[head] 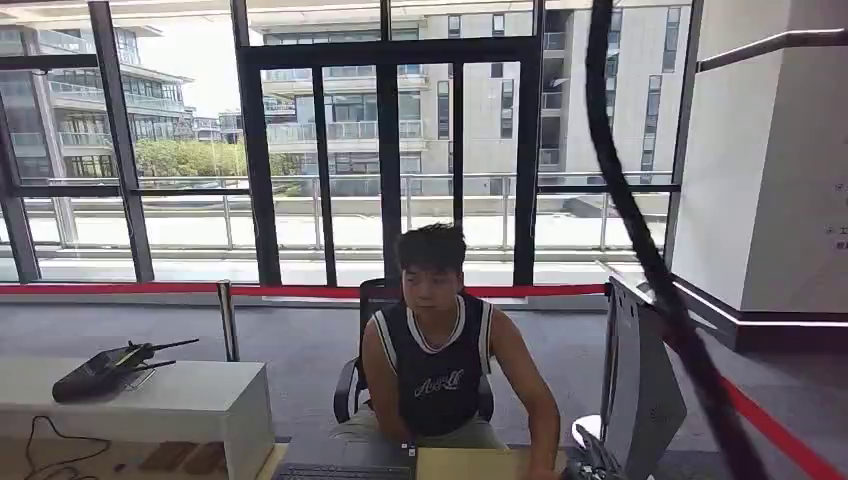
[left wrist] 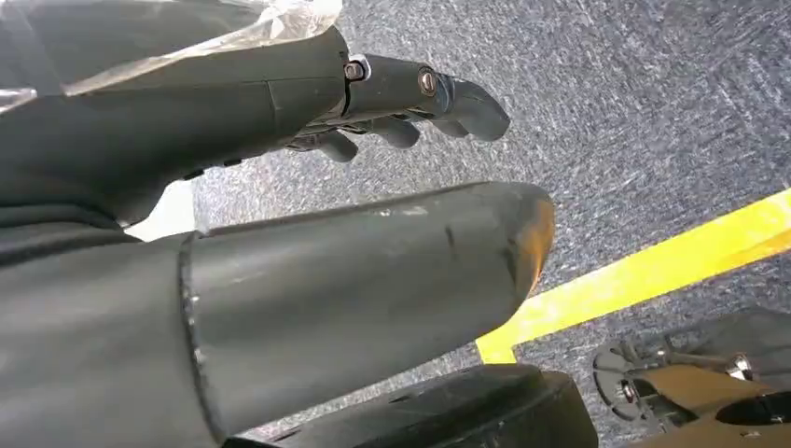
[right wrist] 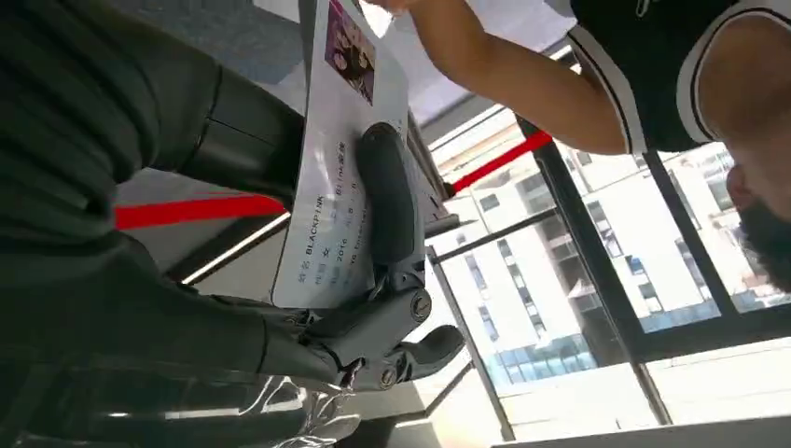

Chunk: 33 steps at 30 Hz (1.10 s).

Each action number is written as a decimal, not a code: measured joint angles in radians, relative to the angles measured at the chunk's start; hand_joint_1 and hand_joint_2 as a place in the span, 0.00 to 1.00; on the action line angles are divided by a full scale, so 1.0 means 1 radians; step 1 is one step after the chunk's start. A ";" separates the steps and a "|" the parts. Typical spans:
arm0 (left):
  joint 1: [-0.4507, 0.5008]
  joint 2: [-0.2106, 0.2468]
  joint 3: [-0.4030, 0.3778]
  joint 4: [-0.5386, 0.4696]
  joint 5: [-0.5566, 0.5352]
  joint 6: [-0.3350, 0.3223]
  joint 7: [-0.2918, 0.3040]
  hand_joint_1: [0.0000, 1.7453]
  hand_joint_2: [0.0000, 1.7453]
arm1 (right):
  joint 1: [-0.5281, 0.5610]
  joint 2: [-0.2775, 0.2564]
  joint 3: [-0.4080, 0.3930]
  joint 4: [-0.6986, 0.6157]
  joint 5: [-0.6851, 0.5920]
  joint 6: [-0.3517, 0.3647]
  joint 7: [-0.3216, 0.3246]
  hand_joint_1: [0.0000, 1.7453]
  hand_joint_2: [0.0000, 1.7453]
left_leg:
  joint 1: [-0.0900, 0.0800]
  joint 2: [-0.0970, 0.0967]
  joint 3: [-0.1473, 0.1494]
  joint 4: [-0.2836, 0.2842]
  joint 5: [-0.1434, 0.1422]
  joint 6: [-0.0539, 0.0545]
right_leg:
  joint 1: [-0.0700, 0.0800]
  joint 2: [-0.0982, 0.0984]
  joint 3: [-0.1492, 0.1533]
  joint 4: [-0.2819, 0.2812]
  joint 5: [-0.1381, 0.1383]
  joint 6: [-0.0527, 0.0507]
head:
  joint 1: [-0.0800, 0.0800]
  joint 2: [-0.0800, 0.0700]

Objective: Pass the card to the sensor for recognition and then transmit it.

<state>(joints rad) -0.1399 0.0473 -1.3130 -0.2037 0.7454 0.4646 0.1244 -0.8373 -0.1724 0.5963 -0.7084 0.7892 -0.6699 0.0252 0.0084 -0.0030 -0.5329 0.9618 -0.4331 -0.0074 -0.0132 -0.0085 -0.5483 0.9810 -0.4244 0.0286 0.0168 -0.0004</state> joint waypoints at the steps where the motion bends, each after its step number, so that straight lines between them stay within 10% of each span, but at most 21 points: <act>1: 0.000 0.000 0.000 0.000 0.003 0.000 0.002 0.00 0.00 | 0.007 -0.007 0.002 0.000 -0.013 0.002 0.005 1.00 1.00 | 0.000 0.000 0.000 0.000 0.000 0.000 | 0.000 0.000 0.000 0.000 0.000 0.000 | 0.000 0.000; 33: 0.003 -0.001 0.003 0.000 0.054 0.037 0.024 0.00 0.00 | 0.251 -0.094 0.006 0.139 -0.226 0.029 -0.019 1.00 1.00 | 0.001 0.000 -0.001 0.000 -0.001 0.000 | 0.000 0.001 0.000 -0.001 0.000 0.000 | 0.000 0.000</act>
<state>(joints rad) -0.1367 0.0462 -1.3104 -0.2037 0.7996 0.5020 0.1480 -0.5863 -0.2667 0.6020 -0.5696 0.5634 -0.6409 0.0065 0.0091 -0.0029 -0.5334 0.9617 -0.4337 -0.0074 -0.0132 -0.0077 -0.5488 0.9805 -0.4248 0.0281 0.0172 -0.0004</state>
